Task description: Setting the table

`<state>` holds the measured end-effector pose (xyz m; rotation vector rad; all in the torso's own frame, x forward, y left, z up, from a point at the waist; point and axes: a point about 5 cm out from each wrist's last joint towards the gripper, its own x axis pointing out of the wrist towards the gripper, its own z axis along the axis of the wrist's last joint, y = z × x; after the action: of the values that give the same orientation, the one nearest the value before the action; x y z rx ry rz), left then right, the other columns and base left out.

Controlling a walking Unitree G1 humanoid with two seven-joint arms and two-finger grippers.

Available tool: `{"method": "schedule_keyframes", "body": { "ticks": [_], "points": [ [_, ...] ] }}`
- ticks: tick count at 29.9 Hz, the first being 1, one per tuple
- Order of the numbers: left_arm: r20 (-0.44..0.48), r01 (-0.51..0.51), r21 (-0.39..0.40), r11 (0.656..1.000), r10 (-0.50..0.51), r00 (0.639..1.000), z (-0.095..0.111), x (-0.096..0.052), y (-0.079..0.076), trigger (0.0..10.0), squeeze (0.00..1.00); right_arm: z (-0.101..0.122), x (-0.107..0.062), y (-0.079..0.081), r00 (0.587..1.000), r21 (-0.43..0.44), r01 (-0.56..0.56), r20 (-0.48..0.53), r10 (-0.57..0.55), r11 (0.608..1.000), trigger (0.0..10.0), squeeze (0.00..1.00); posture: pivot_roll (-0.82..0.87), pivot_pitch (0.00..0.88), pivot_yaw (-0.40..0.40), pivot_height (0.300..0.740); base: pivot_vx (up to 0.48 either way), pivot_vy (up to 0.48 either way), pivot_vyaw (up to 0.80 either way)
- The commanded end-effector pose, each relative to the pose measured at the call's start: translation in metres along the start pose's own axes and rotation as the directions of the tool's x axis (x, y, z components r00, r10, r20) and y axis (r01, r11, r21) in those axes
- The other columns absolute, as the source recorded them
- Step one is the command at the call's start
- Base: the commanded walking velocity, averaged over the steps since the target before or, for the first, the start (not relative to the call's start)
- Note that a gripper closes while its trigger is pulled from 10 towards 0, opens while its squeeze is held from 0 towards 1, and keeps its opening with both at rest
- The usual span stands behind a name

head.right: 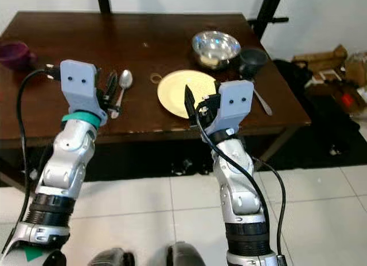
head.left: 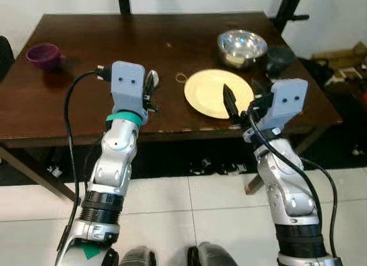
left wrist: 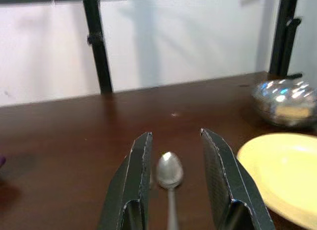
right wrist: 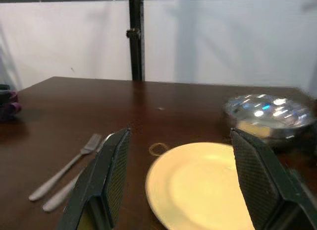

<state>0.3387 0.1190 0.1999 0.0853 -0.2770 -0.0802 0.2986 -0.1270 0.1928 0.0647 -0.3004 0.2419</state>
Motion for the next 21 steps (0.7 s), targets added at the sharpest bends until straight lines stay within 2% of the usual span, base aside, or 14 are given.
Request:
{"method": "schedule_keyframes", "body": {
  "ticks": [1,13,15,17,21],
  "points": [
    [-0.031,0.007,-0.002,1.000,-0.007,0.999,-0.006,0.000,-0.001,10.0,0.00,0.000,-0.001,0.000,1.000,0.001,-0.004,0.002,0.004,1.000,10.0,0.00,-0.11,0.000,0.038,0.740,0.412,0.000,0.00],
    [-0.084,0.028,-0.016,0.999,-0.030,0.996,-0.014,0.005,-0.005,10.0,0.00,0.003,0.000,0.000,1.000,-0.003,-0.002,0.019,0.002,1.000,10.0,0.00,-0.11,0.000,0.049,0.740,0.404,0.000,0.00],
    [-0.118,0.030,-0.029,0.999,-0.034,0.992,-0.019,0.007,-0.007,10.0,0.00,0.004,0.001,0.001,1.000,-0.004,-0.002,0.025,0.002,1.000,10.0,0.00,-0.12,0.000,0.052,0.740,0.337,0.000,0.00],
    [-0.191,0.038,-0.064,0.997,-0.050,0.980,-0.029,0.009,-0.012,10.0,0.00,0.007,0.002,0.002,0.999,-0.005,-0.005,0.036,0.005,1.000,10.0,0.00,-0.12,0.000,0.054,0.740,0.148,0.000,0.00],
    [-0.232,0.035,-0.098,0.995,-0.057,0.971,-0.034,0.010,-0.013,10.0,0.00,0.008,0.003,0.003,0.999,-0.005,-0.008,0.041,0.008,1.000,10.0,0.00,-0.12,0.000,0.054,0.740,0.000,0.000,0.00]
  ]
}}
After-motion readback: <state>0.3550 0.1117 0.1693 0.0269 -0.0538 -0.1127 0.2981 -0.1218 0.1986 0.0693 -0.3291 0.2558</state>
